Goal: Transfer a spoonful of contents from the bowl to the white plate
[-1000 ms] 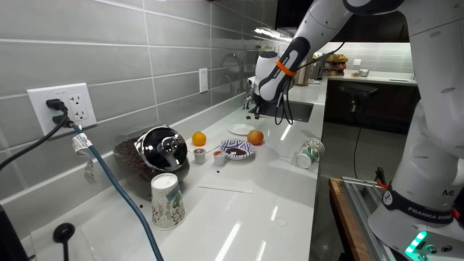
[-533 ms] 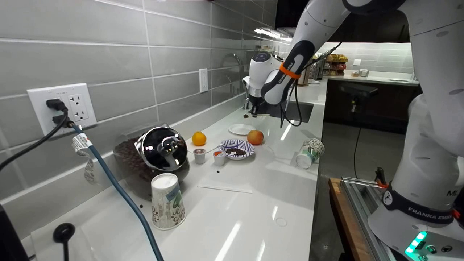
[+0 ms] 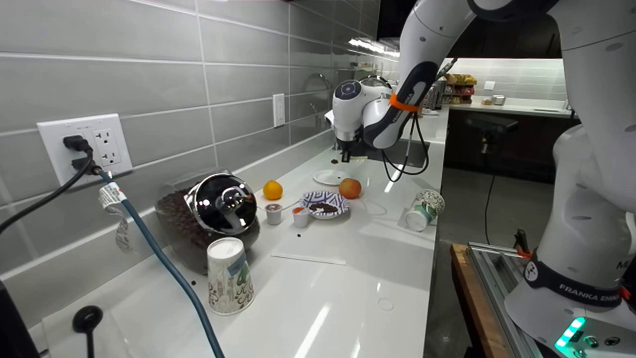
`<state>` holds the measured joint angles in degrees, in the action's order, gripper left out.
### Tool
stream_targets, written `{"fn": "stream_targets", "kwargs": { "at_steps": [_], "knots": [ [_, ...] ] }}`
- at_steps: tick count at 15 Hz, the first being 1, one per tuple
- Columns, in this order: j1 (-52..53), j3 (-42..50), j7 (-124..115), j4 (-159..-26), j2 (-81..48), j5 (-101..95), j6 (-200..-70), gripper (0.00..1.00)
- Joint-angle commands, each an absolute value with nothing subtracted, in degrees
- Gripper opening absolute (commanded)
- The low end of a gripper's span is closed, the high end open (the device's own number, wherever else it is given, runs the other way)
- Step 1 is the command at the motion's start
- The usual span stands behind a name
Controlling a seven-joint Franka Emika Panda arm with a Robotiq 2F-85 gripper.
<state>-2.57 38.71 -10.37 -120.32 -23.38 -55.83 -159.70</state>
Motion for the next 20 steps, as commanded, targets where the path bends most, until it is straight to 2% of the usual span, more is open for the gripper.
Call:
{"fn": "stream_targets", "kwargs": {
  "at_steps": [1,10,16,20],
  "knots": [
    [-1.3,38.4,-19.9,-119.5,-23.6,-66.8,-155.6,0.05],
    [-8.0,26.5,-32.1,-120.4,-21.8,-84.7,-143.6,0.04],
    [-13.5,21.1,-27.2,-126.2,-8.3,-80.2,-143.8,0.04],
    [-16.3,18.9,-13.5,-133.0,-0.2,-65.3,-150.2,0.04]
  ]
}}
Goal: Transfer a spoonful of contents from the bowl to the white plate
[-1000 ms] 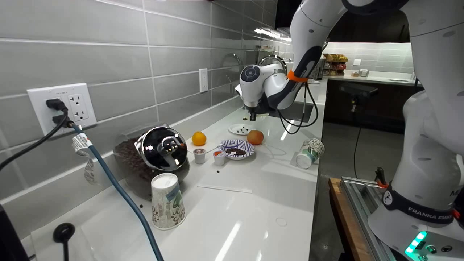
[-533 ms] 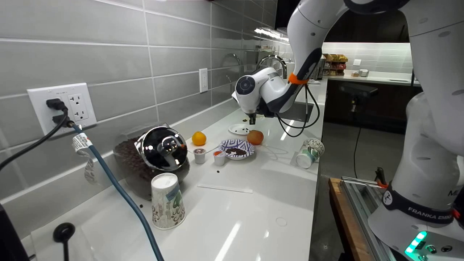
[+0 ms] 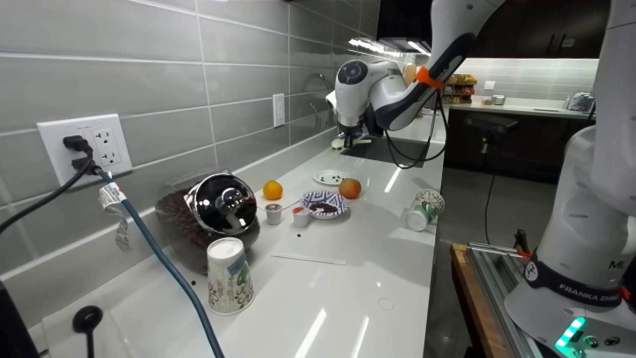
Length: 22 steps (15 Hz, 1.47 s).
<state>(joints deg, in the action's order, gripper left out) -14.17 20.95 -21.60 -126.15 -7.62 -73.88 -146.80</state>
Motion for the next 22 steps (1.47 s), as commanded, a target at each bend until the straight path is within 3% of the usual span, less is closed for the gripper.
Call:
{"fn": "stream_targets", "kwargs": {
  "at_steps": [1,9,11,17,22],
  "knots": [
    [-16.3,18.7,-12.0,-134.6,1.2,-61.6,-151.6,0.04],
    [-13.3,17.5,11.6,-149.5,10.8,-27.8,-163.5,0.04],
    [-7.6,20.7,20.3,-153.3,13.8,-18.8,-164.8,0.04],
    [10.5,29.7,44.1,-156.4,20.6,3.5,-158.2,0.05],
    [14.9,30.1,62.9,-154.4,18.2,17.8,-148.5,0.05]
  ]
}}
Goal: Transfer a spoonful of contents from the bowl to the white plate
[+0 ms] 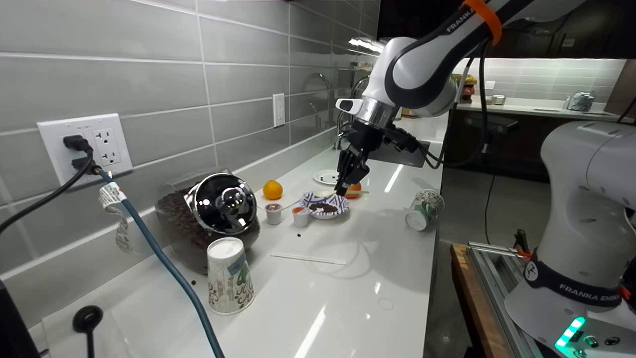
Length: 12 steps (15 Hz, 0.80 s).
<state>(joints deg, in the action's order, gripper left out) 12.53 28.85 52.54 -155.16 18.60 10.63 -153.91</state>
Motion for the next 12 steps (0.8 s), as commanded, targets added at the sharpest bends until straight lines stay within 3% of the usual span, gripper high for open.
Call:
{"fn": "stream_targets", "kwargs": {
  "at_steps": [1,9,12],
  "knots": [
    [14.6,29.6,66.0,-154.0,17.1,19.5,-146.7,0.05],
    [10.8,23.4,80.8,-153.2,7.4,30.3,-150.7,0.04],
    [14.8,26.6,83.9,-152.5,4.1,32.8,-153.9,0.04]
  ]
}}
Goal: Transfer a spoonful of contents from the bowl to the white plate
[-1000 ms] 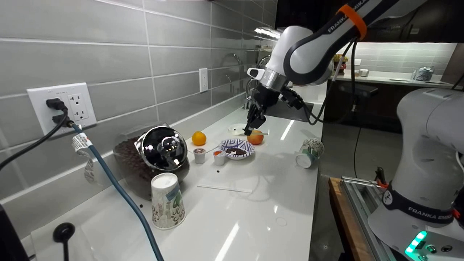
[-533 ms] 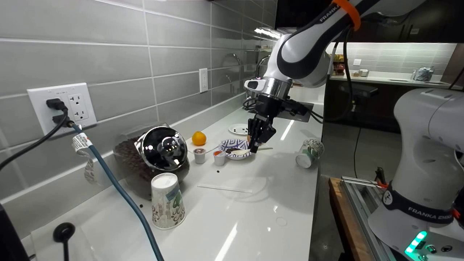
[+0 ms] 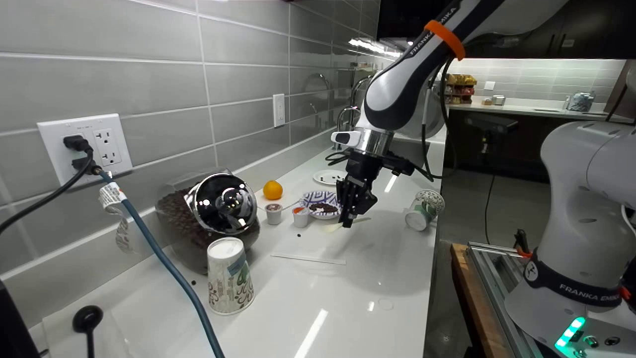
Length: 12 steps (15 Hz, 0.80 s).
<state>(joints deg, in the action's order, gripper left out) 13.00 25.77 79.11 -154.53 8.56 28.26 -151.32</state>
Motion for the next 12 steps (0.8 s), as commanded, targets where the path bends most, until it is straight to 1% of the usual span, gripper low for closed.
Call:
{"fn": "stream_targets", "kwargs": {
  "at_steps": [1,12],
  "knots": [
    [15.1,26.5,85.1,-152.1,3.1,34.0,-154.7,0.04],
    [14.6,25.0,94.7,-148.2,-5.2,44.7,-157.9,0.04]
  ]
}}
